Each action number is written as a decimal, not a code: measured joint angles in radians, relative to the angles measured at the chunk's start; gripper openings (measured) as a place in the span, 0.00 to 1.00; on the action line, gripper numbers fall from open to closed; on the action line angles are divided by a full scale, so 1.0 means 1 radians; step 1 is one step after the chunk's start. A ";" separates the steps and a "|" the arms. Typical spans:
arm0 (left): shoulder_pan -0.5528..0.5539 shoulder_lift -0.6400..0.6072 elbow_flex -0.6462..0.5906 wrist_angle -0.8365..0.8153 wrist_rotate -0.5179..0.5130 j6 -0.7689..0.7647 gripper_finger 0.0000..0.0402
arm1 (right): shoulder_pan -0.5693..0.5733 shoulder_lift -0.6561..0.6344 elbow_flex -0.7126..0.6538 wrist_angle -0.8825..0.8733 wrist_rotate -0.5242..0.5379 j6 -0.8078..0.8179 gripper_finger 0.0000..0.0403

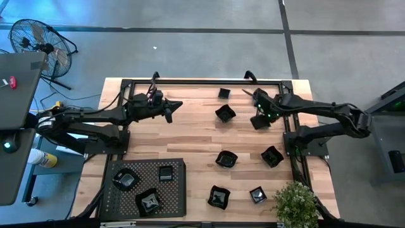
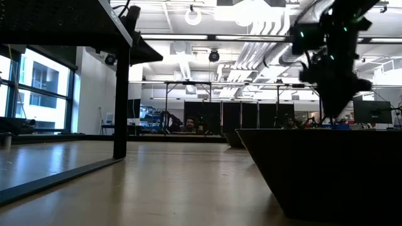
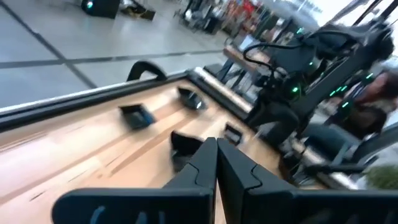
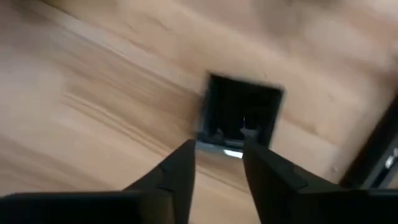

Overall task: Pick & Place Mini shaped plates
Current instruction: Stack the square plate on top of the square plate on the shelf

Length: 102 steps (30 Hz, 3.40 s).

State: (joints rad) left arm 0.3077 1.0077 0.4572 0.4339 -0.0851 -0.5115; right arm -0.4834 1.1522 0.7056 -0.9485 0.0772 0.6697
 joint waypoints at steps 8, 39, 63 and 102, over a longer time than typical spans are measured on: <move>0.000 0.000 0.000 -0.079 0.001 0.044 0.00 | -0.194 0.000 -0.153 0.080 -0.033 -0.057 0.43; 0.000 0.010 0.182 -0.361 0.045 0.024 0.01 | -0.158 -0.004 0.045 0.241 -0.202 -0.137 0.01; -0.078 0.365 0.691 -0.636 -0.040 0.327 0.25 | 0.255 0.381 0.698 0.366 0.246 -0.772 0.01; 0.064 0.303 0.849 -0.942 0.182 0.351 0.00 | 0.258 0.268 0.701 0.401 0.240 -0.797 0.28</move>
State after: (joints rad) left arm 0.3717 1.3109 1.3061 -0.5083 0.0967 -0.1602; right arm -0.2249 1.4203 1.4063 -0.5478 0.3175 -0.1276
